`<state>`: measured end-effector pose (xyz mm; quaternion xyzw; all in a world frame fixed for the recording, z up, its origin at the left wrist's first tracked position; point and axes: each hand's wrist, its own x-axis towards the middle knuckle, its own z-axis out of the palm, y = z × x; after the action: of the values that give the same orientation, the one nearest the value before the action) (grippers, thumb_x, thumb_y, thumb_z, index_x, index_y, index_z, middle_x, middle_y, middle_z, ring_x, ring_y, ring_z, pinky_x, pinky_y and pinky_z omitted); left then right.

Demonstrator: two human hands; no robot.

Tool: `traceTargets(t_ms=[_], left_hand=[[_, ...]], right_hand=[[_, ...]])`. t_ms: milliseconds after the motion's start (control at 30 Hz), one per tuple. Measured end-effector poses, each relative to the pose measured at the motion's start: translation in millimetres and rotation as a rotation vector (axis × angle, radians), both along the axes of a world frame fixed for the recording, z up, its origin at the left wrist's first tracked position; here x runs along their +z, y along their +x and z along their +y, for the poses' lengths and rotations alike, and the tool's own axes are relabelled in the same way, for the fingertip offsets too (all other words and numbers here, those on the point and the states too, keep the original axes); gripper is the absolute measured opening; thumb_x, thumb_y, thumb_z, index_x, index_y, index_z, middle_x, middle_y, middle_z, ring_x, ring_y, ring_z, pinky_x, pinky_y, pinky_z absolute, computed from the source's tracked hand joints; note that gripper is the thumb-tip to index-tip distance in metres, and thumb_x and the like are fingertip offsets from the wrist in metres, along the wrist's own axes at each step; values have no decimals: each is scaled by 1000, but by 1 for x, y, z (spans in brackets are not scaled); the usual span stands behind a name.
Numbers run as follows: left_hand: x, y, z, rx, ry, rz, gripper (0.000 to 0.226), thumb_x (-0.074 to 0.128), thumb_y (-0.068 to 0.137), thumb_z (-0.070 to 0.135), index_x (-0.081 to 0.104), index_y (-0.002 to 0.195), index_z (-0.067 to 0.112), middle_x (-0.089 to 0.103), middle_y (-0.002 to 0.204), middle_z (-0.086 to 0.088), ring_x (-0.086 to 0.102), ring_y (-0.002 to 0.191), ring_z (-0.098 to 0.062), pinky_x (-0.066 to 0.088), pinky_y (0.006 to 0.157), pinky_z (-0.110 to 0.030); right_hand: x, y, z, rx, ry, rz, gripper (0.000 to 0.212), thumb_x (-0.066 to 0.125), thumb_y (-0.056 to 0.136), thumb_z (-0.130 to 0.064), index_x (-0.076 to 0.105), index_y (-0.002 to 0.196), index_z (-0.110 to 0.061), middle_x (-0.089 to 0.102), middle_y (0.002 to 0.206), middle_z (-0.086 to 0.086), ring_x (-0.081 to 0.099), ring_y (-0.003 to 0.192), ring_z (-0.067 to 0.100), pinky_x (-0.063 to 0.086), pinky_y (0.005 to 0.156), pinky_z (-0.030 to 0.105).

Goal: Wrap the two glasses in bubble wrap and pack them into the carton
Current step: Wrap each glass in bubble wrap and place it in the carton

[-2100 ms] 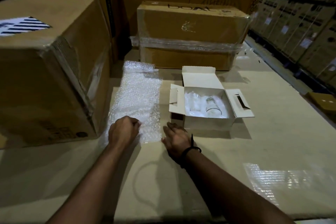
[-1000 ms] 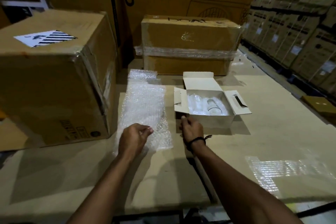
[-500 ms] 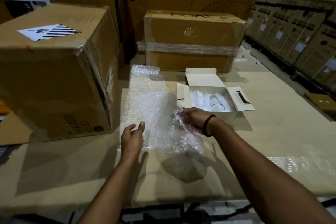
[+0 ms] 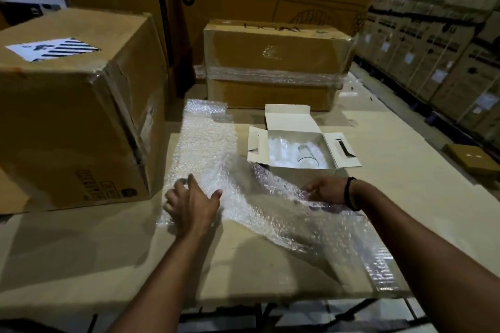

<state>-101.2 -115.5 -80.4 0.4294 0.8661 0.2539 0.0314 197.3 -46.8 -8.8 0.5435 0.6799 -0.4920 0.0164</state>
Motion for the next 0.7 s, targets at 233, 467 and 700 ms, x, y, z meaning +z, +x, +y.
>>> traceTargets(t_ms=[233, 467, 700], left_hand=[[-11, 2, 5, 29, -180, 241, 29, 66, 78, 45, 71, 98, 24, 61, 113, -4, 47, 104, -32, 31, 86, -41], [-7, 40, -17, 34, 493, -635, 9, 65, 88, 17, 61, 80, 14, 61, 78, -5, 54, 74, -22, 43, 61, -24], [-20, 83, -36, 229, 583, -1024, 10, 60, 83, 15, 69, 86, 19, 62, 73, -6, 55, 60, -22, 46, 52, -36]], right_hand=[[-18, 11, 12, 136, 500, -349, 21, 58, 92, -28, 63, 80, -12, 58, 72, 1, 48, 60, 11, 36, 56, 24], [-22, 30, 17, 58, 554, -273, 18, 61, 91, -34, 68, 90, -17, 64, 79, 0, 58, 74, 17, 45, 66, 28], [-20, 37, 27, 254, 735, -752, 30, 52, 89, -46, 65, 101, -22, 67, 98, 4, 62, 91, 26, 47, 76, 29]])
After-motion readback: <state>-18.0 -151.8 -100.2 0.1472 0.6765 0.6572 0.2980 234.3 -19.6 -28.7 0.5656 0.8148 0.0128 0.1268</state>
